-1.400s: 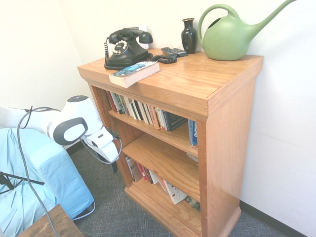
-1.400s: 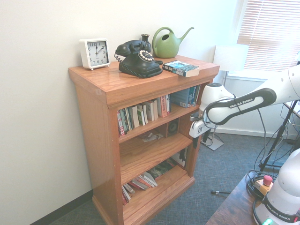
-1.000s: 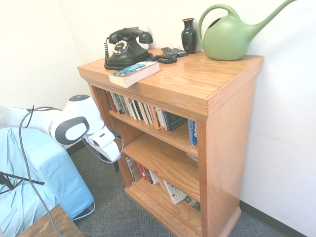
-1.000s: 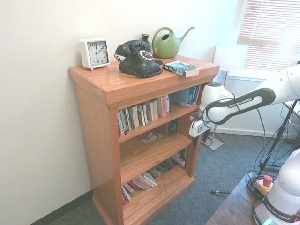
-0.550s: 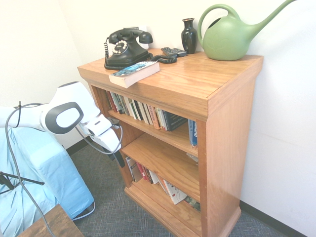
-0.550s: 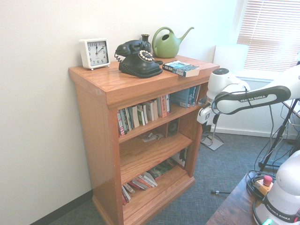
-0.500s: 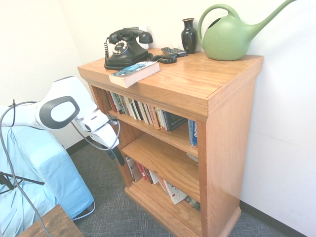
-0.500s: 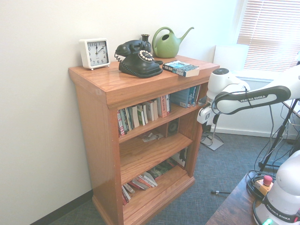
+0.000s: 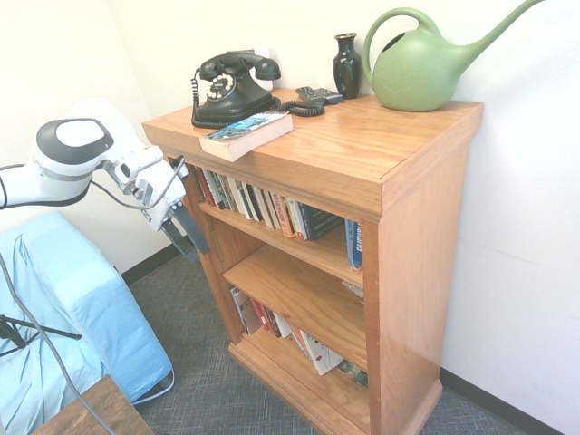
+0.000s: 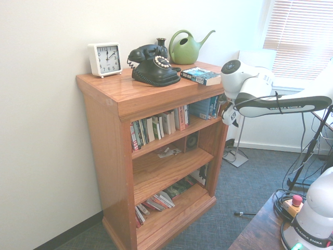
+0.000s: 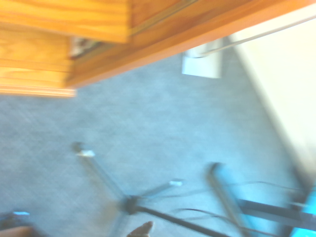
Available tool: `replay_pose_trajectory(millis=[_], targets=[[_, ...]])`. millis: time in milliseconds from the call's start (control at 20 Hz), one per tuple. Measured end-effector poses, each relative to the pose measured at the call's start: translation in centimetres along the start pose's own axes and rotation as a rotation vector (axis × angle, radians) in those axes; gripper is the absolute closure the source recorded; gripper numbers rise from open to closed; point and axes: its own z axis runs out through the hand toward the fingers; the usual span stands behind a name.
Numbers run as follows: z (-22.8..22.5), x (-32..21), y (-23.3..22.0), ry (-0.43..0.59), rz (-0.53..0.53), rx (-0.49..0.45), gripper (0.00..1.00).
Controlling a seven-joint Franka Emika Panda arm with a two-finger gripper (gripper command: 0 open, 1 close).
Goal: Shelf the books
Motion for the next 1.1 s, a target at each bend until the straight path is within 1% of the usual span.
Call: replay_pose_trajectory(millis=[150, 300, 550, 700, 850, 1100], targets=[[-1.1, 1.1, -1.2, 0.059, 0.002, -0.102, 0.00], [-2.2, 2.2, -1.9, 0.098, 0.009, -0.188, 0.00], [-5.1, 1.8, -3.3, 0.159, 0.014, -0.287, 0.00], [-6.2, 2.1, -3.6, 0.203, 0.027, -0.367, 0.00], [-6.3, 3.1, -4.0, 0.230, 0.041, -0.410, 0.00], [-6.4, 6.1, -5.1, 0.284, 0.058, -0.450, 0.00]])
